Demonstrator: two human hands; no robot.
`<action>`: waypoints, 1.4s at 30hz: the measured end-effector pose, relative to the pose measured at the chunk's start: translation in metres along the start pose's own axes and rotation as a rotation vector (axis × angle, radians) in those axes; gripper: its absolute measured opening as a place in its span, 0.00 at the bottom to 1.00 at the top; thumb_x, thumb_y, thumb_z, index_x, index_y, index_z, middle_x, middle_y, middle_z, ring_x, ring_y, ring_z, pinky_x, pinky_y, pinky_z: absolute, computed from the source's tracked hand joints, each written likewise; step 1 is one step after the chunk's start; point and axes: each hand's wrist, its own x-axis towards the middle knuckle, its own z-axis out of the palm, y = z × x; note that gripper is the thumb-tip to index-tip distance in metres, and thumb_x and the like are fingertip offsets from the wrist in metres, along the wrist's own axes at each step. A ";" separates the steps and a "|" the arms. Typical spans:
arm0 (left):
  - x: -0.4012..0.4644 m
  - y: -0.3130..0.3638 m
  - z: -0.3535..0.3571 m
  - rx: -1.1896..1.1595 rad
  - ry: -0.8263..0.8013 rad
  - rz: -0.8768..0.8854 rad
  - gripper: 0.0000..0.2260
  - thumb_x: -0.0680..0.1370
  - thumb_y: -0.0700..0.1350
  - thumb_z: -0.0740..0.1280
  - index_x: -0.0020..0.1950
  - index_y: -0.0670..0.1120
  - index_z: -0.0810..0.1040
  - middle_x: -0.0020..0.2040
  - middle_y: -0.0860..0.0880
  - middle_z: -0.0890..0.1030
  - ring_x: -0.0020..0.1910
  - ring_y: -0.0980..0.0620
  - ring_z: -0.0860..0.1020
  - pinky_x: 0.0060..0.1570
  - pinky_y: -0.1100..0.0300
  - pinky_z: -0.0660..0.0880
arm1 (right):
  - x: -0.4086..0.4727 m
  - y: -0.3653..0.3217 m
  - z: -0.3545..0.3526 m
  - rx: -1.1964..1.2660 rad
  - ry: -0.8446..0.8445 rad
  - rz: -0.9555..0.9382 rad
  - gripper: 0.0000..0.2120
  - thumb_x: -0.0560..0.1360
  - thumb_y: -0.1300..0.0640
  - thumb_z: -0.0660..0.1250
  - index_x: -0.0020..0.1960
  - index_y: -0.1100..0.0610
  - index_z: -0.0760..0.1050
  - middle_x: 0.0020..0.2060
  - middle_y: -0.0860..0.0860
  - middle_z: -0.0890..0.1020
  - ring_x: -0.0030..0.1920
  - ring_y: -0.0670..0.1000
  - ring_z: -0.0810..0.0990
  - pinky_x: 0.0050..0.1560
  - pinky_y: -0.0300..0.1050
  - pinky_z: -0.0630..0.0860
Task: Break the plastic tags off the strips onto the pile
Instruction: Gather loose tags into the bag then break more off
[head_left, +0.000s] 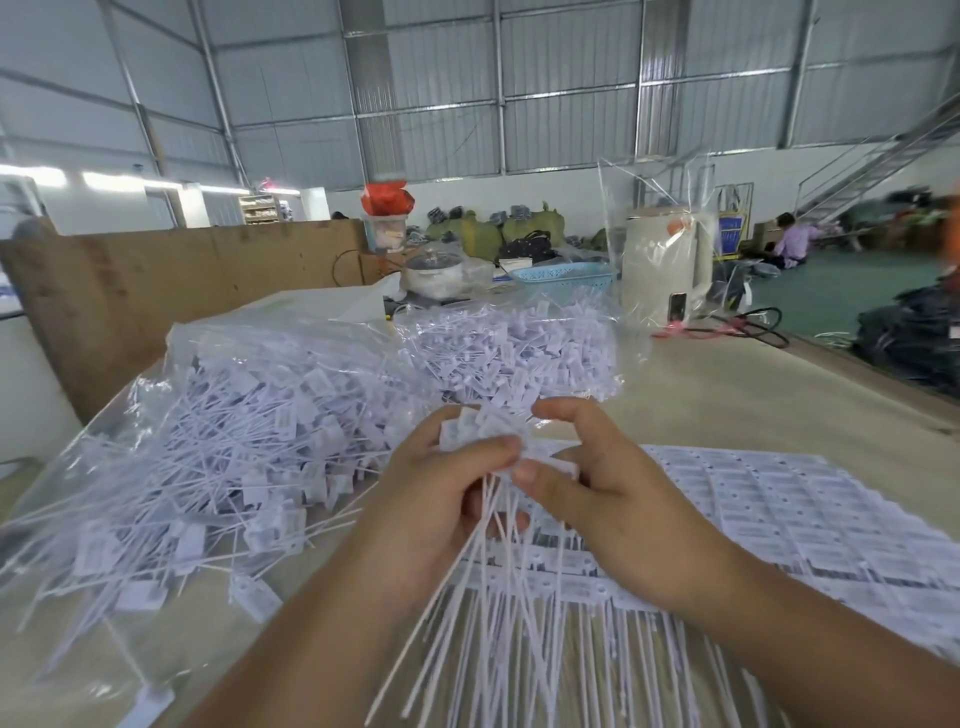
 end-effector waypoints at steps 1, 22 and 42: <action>0.000 -0.001 0.000 0.006 -0.009 -0.002 0.13 0.66 0.37 0.74 0.49 0.43 0.81 0.43 0.36 0.82 0.36 0.44 0.81 0.31 0.53 0.78 | 0.000 0.001 -0.001 -0.016 -0.009 0.017 0.21 0.71 0.37 0.65 0.62 0.39 0.65 0.26 0.37 0.75 0.25 0.43 0.69 0.27 0.35 0.66; -0.010 -0.018 0.009 0.745 0.027 0.187 0.33 0.68 0.75 0.53 0.69 0.62 0.65 0.46 0.57 0.82 0.41 0.65 0.79 0.40 0.68 0.70 | 0.007 0.008 0.006 0.482 0.025 0.168 0.14 0.69 0.54 0.73 0.53 0.56 0.81 0.37 0.59 0.81 0.21 0.52 0.68 0.20 0.37 0.67; -0.012 -0.017 0.013 0.447 -0.310 -0.164 0.11 0.70 0.46 0.72 0.51 0.49 0.79 0.33 0.49 0.79 0.29 0.52 0.78 0.29 0.57 0.77 | 0.013 0.011 0.011 0.643 0.253 0.112 0.08 0.79 0.57 0.65 0.57 0.50 0.77 0.45 0.57 0.82 0.41 0.57 0.82 0.35 0.48 0.79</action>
